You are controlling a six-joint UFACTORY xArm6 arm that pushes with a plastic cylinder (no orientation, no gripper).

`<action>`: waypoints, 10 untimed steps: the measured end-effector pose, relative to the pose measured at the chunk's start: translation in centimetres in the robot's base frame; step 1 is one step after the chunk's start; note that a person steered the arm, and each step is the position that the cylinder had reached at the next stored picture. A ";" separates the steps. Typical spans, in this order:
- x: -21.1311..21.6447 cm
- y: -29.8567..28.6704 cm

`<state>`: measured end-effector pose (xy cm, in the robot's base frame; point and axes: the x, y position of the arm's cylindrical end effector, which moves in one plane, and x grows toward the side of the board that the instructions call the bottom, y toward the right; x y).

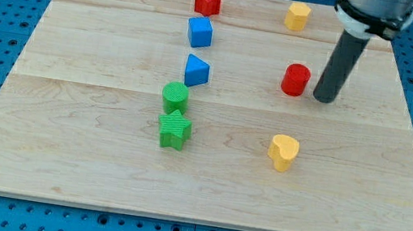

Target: Place yellow hexagon to the right of red star

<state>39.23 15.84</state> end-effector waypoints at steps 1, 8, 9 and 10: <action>-1.8 -0.5; -15.1 -2.1; -15.1 -2.1; -15.1 -2.9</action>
<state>24.16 12.99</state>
